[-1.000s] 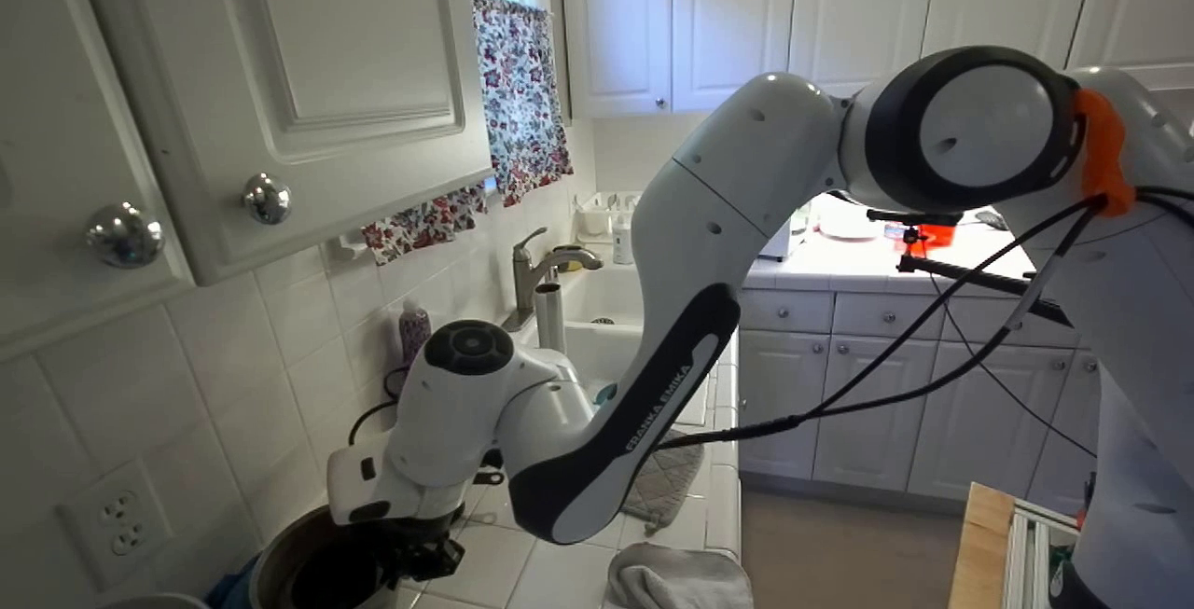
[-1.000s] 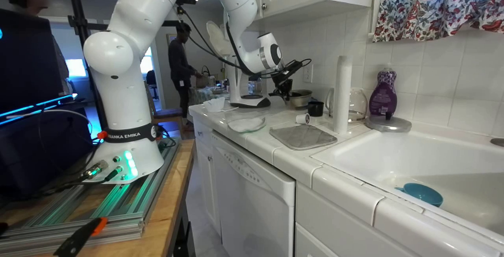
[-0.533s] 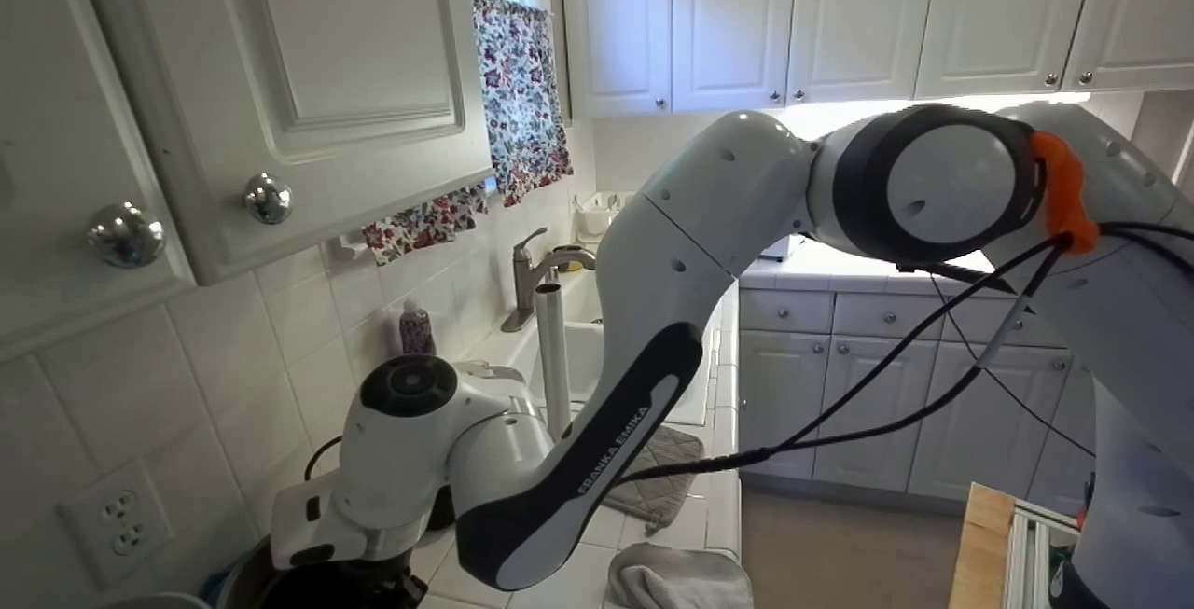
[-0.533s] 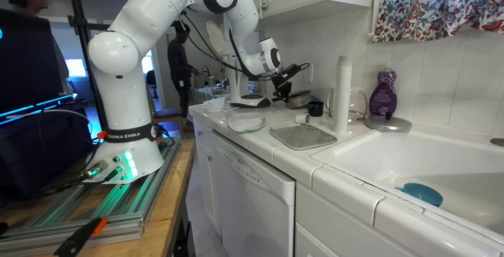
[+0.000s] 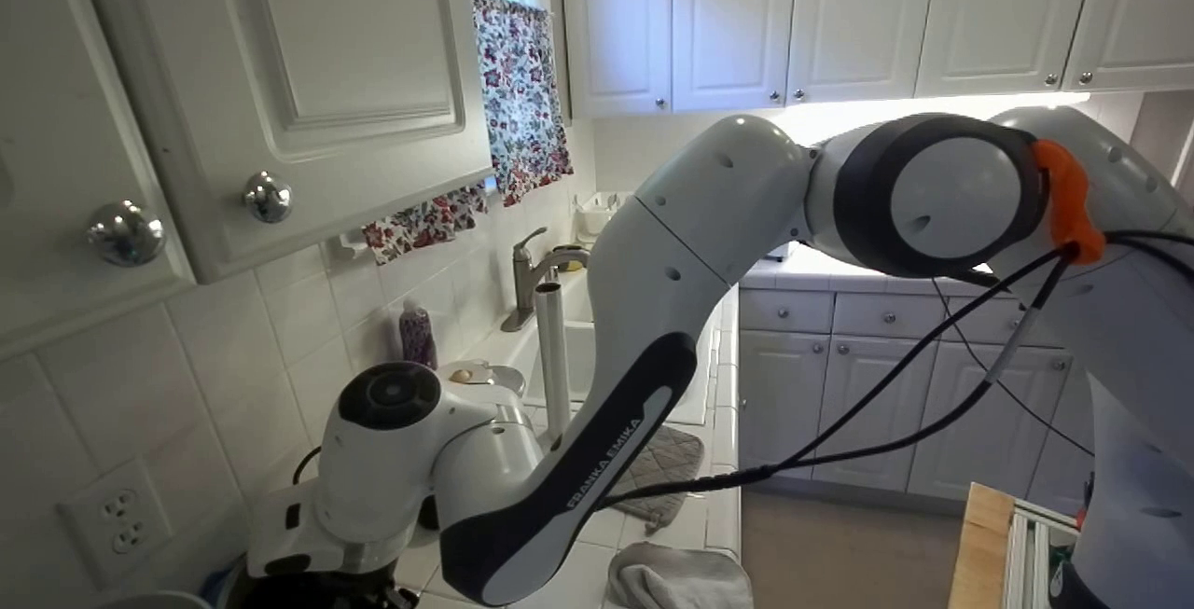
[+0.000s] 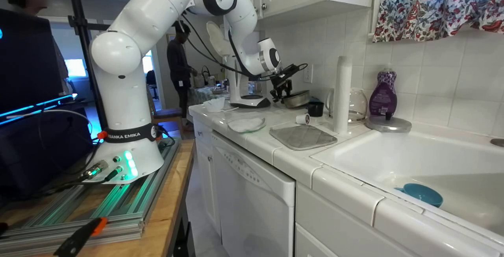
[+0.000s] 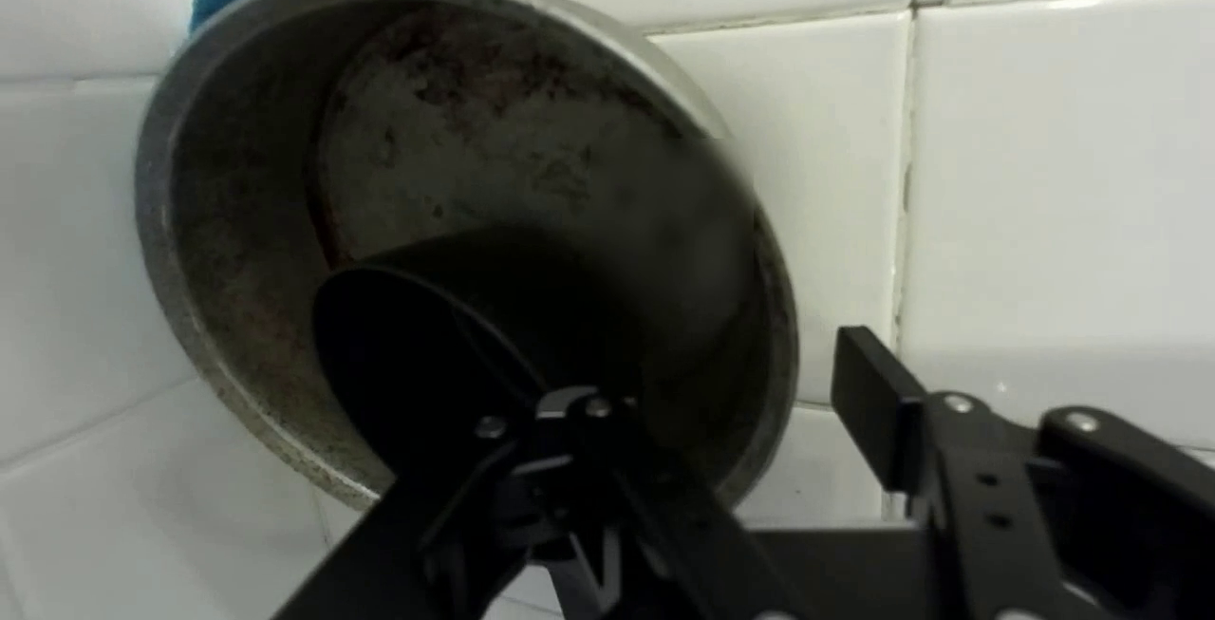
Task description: Pick up the scoop, put it upright, move the pot and the bag to the left
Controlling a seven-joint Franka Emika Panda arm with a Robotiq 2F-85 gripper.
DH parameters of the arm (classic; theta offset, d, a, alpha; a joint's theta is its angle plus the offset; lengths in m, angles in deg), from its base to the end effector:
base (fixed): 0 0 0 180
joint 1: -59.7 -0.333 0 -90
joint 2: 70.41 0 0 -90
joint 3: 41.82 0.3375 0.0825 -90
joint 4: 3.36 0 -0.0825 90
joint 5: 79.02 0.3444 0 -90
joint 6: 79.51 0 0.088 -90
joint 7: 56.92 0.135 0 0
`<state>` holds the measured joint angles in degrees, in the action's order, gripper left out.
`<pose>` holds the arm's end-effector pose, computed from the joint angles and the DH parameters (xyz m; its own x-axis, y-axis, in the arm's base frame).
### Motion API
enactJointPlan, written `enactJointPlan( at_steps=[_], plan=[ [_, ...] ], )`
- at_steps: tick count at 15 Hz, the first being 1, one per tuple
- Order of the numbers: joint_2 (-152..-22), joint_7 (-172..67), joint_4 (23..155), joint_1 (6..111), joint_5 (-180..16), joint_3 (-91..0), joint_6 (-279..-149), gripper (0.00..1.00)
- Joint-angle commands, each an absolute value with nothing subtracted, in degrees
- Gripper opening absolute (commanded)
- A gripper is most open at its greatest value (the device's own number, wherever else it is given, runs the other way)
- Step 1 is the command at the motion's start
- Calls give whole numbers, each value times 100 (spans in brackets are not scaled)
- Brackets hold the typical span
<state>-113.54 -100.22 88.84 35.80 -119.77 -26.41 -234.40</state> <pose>0.5686 0.4389 0.2516 -0.3482 0.9374 -0.0032 0.8416 0.3141 0.4393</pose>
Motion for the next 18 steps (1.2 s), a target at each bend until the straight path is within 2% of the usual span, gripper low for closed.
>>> enactJointPlan(
  at_steps=[1,3,7,13,18],
  plan=[
    [-10596,-9355,9823,3511,-11979,-2800,-23431,88],
    [-10210,-8943,10383,3524,-12053,-2845,-23495,100],
    [-9300,-7622,11595,3408,-12502,-3159,-23671,100],
    [-7651,-5154,13162,2224,-13418,-4825,-23986,100],
    [-6482,-3214,14578,2230,-13942,-4907,-23250,100]
  ],
)
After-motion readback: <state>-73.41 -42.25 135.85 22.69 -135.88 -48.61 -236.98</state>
